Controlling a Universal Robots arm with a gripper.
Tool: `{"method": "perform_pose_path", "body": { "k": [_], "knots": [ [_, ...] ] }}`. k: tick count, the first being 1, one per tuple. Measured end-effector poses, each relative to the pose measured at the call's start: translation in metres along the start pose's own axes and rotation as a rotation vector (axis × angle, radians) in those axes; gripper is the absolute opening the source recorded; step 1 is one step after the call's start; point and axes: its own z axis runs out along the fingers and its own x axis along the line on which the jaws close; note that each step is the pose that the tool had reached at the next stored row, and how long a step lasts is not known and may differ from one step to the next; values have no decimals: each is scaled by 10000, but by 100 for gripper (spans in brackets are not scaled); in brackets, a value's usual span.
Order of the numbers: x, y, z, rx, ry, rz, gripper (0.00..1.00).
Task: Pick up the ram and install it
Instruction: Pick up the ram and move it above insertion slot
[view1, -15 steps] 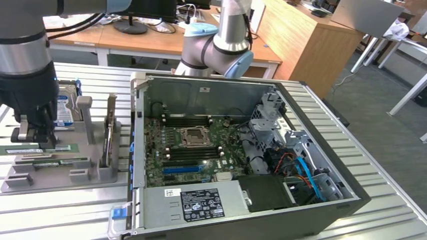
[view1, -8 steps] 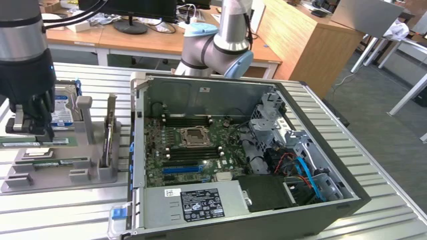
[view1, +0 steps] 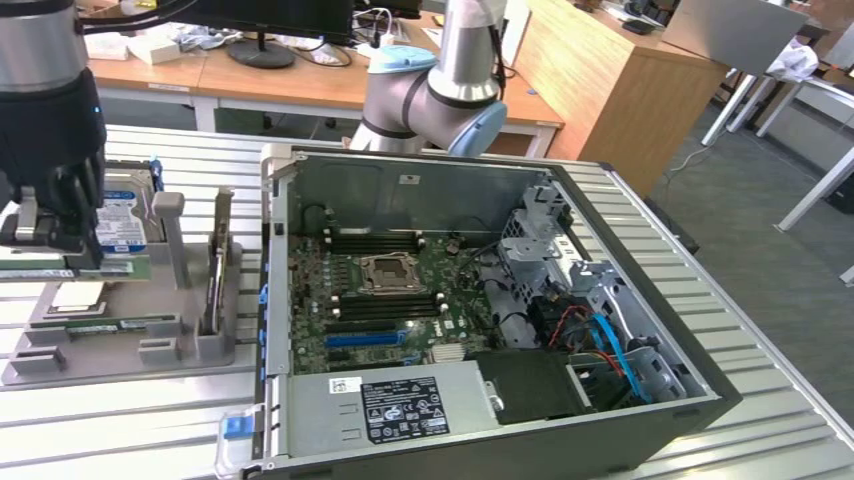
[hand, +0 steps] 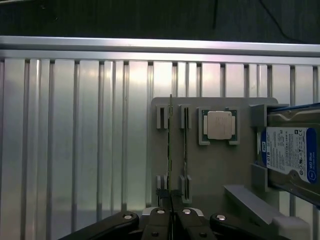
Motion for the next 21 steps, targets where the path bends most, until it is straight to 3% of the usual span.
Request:
{"method": "perform_pose_path", "body": {
  "k": [21],
  "knots": [
    [-12, 17, -468, 0, 0, 0, 11]
  ]
}}
